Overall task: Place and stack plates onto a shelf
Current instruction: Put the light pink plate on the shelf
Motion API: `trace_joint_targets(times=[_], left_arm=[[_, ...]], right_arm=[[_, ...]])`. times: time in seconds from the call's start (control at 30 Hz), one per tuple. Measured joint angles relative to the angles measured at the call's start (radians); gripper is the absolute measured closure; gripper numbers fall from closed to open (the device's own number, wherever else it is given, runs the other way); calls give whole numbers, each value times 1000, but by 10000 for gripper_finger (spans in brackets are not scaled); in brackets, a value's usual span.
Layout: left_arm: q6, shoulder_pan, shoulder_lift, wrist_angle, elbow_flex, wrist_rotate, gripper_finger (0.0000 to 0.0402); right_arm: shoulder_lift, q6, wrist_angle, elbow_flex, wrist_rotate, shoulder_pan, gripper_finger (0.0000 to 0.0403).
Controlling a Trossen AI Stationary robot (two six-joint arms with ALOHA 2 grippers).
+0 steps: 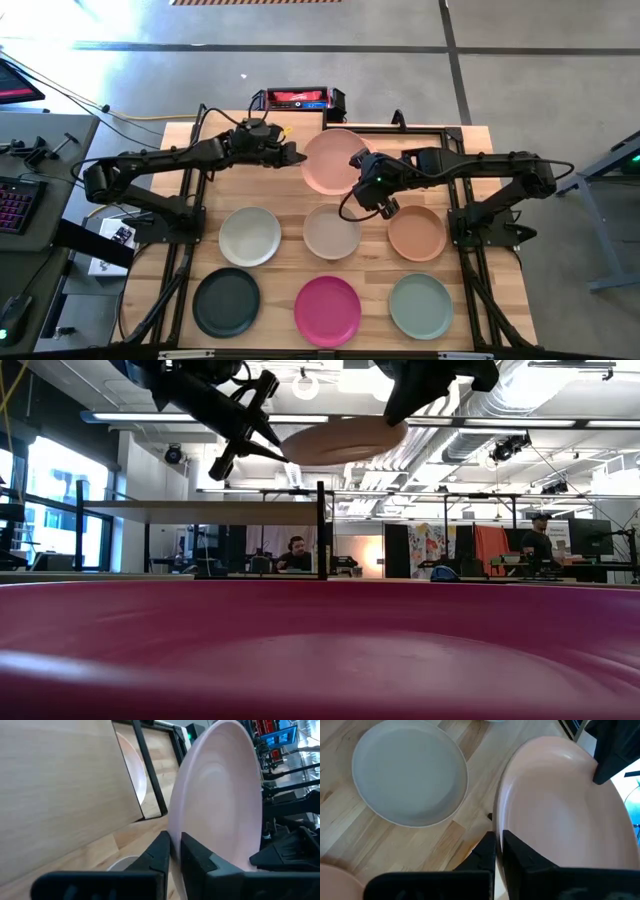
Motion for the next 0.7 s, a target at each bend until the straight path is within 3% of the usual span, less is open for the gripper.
trace_joint_targets(times=[0.7], left_arm=[[72, -11, 1, -3, -1, -78, 398]], right_arm=[[0, 7, 49, 0, 30, 0, 399]])
